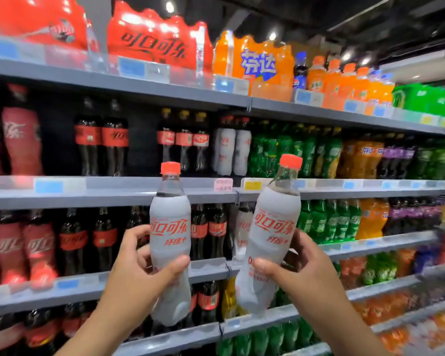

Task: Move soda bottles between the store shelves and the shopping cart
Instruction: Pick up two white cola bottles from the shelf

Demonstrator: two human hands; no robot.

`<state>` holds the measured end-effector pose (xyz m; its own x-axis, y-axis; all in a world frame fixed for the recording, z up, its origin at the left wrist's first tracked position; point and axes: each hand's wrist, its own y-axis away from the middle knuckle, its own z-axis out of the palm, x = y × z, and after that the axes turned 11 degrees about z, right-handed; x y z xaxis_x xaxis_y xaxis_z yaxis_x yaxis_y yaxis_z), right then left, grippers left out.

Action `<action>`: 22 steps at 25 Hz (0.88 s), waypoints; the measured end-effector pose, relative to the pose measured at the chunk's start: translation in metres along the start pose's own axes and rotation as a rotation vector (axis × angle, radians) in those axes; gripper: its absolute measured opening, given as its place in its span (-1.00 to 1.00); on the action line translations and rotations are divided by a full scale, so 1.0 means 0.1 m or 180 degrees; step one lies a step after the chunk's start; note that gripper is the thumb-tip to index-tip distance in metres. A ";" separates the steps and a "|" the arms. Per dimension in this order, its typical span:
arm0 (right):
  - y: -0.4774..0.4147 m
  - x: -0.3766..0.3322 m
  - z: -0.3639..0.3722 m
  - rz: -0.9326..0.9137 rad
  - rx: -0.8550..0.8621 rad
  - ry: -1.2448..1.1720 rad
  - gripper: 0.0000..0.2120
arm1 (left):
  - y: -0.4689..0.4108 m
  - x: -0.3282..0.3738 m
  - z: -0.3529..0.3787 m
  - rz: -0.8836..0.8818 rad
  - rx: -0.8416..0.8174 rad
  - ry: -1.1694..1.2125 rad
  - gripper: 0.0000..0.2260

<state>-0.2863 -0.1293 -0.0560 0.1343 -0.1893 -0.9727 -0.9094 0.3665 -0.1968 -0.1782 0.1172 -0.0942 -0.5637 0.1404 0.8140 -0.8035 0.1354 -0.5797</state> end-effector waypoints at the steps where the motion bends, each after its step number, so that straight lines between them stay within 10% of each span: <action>1: -0.13 -0.04 -0.03 -0.0076 0.0050 -0.0005 -0.46 | -0.16 0.04 0.09 0.0109 -0.0007 -0.0071 -0.33; 22: -3.03 -0.27 -0.51 -0.1445 0.0776 -0.0002 -0.50 | -2.90 -0.43 1.37 0.1698 -0.0400 -0.0777 -0.31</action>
<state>-0.0346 -0.2813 0.0358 0.4944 -0.3782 -0.7827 -0.6411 0.4493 -0.6221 0.0530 -0.0626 0.0436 -0.9227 -0.0064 0.3855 -0.3769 0.2253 -0.8984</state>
